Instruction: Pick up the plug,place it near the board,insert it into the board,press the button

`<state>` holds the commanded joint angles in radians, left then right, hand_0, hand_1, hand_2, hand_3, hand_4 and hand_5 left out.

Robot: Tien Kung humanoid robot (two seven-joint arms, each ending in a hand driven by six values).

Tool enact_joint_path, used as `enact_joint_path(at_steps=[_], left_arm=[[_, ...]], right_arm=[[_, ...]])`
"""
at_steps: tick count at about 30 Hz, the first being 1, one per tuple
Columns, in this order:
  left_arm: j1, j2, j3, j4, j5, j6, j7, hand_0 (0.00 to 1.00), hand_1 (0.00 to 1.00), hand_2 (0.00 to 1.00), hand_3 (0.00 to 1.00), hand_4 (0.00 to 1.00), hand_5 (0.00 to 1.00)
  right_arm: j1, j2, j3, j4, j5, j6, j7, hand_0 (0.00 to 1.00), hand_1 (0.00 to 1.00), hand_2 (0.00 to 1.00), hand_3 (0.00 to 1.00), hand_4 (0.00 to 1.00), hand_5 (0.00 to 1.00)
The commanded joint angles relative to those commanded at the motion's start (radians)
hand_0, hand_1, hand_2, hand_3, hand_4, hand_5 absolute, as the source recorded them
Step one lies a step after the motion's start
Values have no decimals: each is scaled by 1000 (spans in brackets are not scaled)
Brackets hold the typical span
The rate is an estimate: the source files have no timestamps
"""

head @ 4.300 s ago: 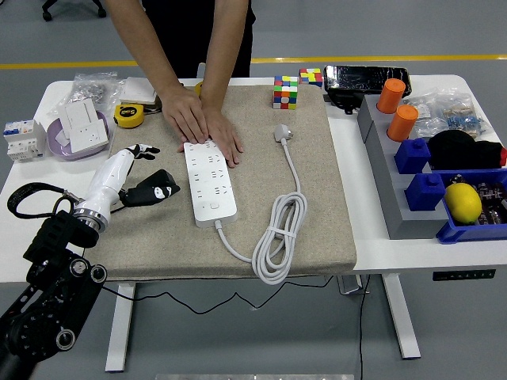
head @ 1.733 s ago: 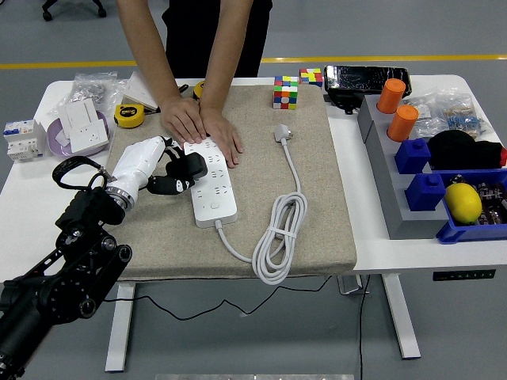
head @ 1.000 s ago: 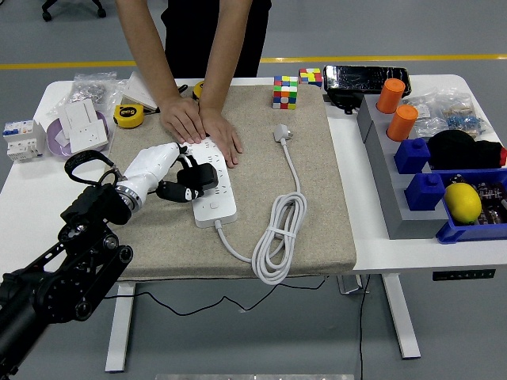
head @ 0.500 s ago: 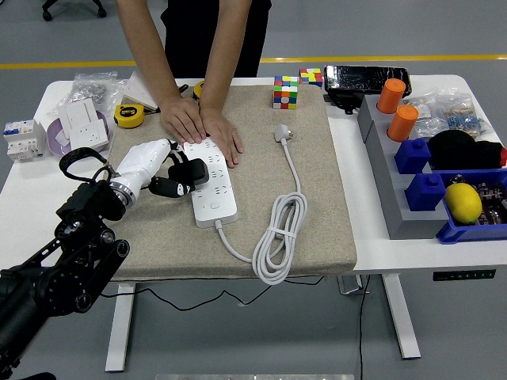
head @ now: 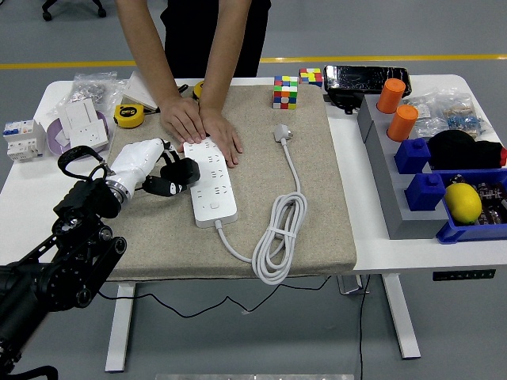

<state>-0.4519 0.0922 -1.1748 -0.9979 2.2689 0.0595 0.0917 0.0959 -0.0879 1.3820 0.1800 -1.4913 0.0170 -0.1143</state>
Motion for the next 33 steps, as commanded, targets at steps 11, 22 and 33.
enact_joint_path(at_steps=[11,22,33], left_arm=[[-21,22,40,2,0,-13,4,726,701,471,385,481,2],[-42,26,53,23,0,-25,9,729,703,470,389,491,2],[-56,30,75,26,0,-37,13,731,702,473,393,499,2]], right_arm=[[0,0,2,0,2,0,0,818,745,741,757,998,800],[3,-3,5,0,3,-1,-1,818,746,740,757,998,801],[5,-3,4,0,5,-1,0,817,745,740,757,998,802]])
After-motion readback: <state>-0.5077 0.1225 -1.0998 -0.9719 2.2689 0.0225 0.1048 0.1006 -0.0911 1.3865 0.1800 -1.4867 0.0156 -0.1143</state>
